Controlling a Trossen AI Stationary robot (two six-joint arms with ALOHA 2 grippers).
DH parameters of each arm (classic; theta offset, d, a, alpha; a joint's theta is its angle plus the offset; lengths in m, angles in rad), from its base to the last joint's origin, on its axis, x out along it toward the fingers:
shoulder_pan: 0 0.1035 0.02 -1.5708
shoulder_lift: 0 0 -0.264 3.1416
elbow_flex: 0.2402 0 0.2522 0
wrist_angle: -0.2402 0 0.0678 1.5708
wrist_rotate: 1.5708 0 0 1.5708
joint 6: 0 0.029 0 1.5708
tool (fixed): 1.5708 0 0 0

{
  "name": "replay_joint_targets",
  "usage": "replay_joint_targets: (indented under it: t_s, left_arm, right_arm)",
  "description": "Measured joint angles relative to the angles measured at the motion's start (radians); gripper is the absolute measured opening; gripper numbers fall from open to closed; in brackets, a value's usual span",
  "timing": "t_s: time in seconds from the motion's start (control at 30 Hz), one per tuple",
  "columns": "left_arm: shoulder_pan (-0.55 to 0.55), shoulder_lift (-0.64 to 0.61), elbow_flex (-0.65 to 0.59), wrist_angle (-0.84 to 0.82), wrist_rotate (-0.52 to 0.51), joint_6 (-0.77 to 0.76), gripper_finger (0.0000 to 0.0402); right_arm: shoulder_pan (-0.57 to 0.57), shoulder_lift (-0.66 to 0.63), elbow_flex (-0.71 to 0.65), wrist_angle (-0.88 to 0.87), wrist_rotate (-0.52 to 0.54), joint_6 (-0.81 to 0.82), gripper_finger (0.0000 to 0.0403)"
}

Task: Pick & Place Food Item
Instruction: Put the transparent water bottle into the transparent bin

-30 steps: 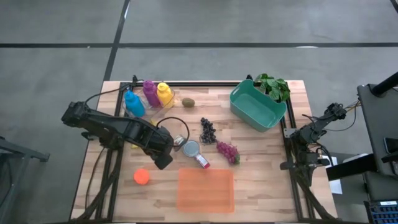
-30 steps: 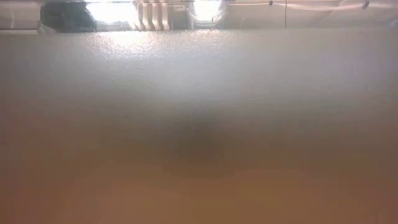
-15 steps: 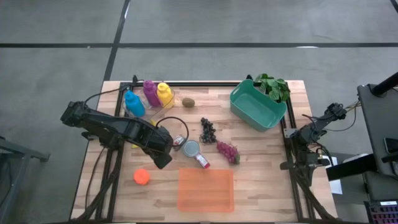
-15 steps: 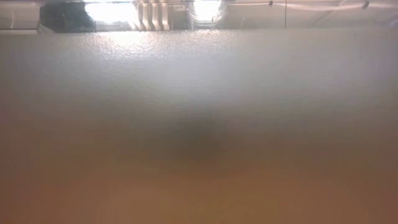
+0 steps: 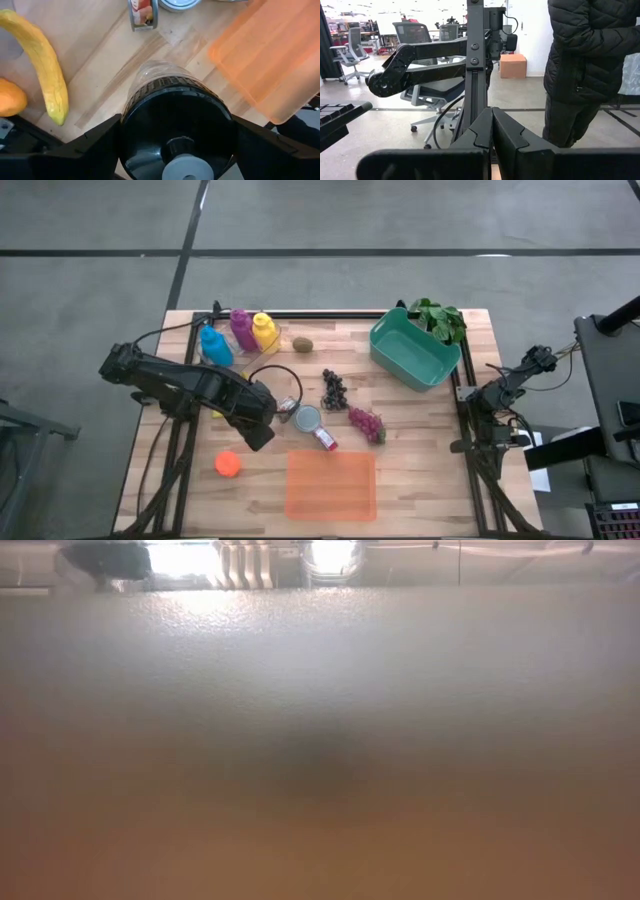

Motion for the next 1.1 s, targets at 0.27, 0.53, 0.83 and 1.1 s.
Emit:
replay_joint_targets:
  t_s: [0.27, 0.53, 0.83, 1.1]
  left_arm:
    - [0.000, 0.000, 0.084, -0.116, -0.072, -0.004, 0.0318]
    - [0.008, -0.051, 0.112, -0.117, -0.174, 0.003, 0.0317]
    - [0.031, -0.148, 0.112, -0.117, -0.273, 0.027, 0.0317]
    - [0.034, -0.288, 0.111, -0.117, -0.374, -0.054, 0.0317]
  right_arm:
    - [0.000, 0.000, 0.000, 0.000, 0.000, 0.000, 0.0008]
    - [0.000, 0.000, 0.000, 0.000, 0.000, 0.000, 0.0008]
    - [0.000, 0.000, 0.000, 0.000, 0.000, 0.000, 0.0008]
    - [0.000, 0.000, 0.000, 0.000, 0.000, 0.000, 0.0008]
